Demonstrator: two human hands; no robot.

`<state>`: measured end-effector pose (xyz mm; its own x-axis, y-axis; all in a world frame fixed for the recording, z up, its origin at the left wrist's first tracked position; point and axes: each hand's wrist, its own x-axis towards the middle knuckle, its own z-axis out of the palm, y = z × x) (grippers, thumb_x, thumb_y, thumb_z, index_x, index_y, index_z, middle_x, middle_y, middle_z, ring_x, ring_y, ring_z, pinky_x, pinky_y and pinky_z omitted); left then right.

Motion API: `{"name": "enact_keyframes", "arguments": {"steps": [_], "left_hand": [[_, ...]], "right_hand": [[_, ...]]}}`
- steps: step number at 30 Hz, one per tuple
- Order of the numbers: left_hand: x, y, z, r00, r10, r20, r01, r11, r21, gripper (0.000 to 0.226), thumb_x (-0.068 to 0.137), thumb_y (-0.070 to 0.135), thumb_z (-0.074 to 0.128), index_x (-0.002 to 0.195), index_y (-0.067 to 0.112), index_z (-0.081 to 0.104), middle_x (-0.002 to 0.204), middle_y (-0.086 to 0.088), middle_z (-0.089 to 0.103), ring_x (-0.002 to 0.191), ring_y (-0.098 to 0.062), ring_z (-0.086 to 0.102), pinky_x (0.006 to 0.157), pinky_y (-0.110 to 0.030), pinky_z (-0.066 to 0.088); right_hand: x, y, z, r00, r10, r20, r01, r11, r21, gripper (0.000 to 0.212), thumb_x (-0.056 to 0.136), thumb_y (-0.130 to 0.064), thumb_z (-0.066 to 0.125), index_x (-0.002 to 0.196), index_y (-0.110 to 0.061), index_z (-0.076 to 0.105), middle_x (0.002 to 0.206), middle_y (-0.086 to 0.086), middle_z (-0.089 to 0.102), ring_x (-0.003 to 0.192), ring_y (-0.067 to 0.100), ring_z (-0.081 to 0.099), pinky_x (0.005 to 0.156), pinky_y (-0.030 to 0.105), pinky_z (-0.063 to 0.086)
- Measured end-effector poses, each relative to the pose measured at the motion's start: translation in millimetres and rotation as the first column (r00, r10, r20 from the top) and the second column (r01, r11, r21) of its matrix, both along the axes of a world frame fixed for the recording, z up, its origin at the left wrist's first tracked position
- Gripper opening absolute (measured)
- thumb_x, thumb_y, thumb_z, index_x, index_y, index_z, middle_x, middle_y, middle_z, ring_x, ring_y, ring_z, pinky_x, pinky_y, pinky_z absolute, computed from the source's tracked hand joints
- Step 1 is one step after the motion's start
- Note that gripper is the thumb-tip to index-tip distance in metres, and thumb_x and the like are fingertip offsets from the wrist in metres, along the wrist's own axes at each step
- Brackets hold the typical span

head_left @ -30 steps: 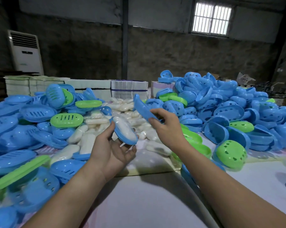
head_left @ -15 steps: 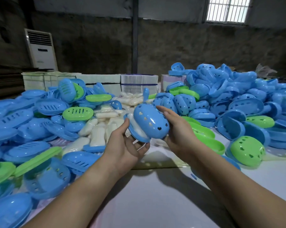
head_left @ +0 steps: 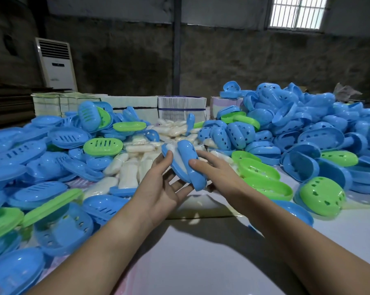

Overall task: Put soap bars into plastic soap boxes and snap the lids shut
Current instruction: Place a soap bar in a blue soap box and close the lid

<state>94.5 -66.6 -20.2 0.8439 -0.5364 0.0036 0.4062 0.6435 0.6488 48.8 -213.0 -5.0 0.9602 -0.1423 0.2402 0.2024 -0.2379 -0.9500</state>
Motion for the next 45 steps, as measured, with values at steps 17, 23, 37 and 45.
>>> {"name": "enact_keyframes", "arguments": {"steps": [17, 23, 37, 45], "left_hand": [[-4, 0, -1, 0.972, 0.098, 0.214, -0.126, 0.984, 0.124, 0.070, 0.070, 0.030, 0.079, 0.137, 0.035, 0.057, 0.117, -0.007, 0.076, 0.105, -0.026, 0.075, 0.072, -0.041, 0.063], [-4, 0, -3, 0.957, 0.085, 0.277, -0.129, 0.981, 0.144, 0.071, 0.072, 0.029, 0.080, 0.138, 0.036, 0.055, 0.117, -0.006, 0.076, 0.107, -0.027, 0.074, 0.081, -0.044, 0.063], [-7, 3, -2, 0.907, 0.051, 0.418, -0.152, 0.966, 0.211, 0.059, 0.080, 0.028, 0.076, 0.135, 0.030, 0.054, 0.117, -0.012, 0.075, 0.107, -0.027, 0.074, 0.076, -0.036, 0.062], [-9, 5, -2, 0.876, 0.009, 0.481, -0.143, 0.960, 0.242, 0.064, 0.075, 0.030, 0.078, 0.134, 0.028, 0.053, 0.118, -0.013, 0.075, 0.106, -0.025, 0.074, 0.083, -0.039, 0.062]], "right_hand": [[0, 1, 1, 0.984, -0.032, 0.175, 0.010, 0.992, 0.122, 0.029, 0.080, -0.042, 0.073, 0.106, -0.051, 0.062, 0.080, -0.012, 0.065, 0.069, -0.002, 0.065, 0.052, 0.015, 0.047], [1, 1, -3, 0.986, -0.033, 0.165, 0.019, 0.996, 0.086, 0.051, 0.083, -0.042, 0.074, 0.131, -0.036, 0.058, 0.090, -0.006, 0.067, 0.077, 0.001, 0.067, 0.058, 0.016, 0.048], [-1, -2, -3, 0.974, 0.015, 0.227, -0.036, 0.996, 0.087, 0.034, 0.087, -0.027, 0.073, 0.117, -0.039, 0.063, 0.075, -0.012, 0.066, 0.072, 0.002, 0.066, 0.061, 0.017, 0.052], [-2, -8, -2, 0.974, 0.041, 0.221, -0.055, 0.997, 0.057, 0.052, 0.075, -0.033, 0.071, 0.126, -0.027, 0.064, 0.067, -0.016, 0.062, 0.069, 0.002, 0.062, 0.060, 0.015, 0.049]]}}
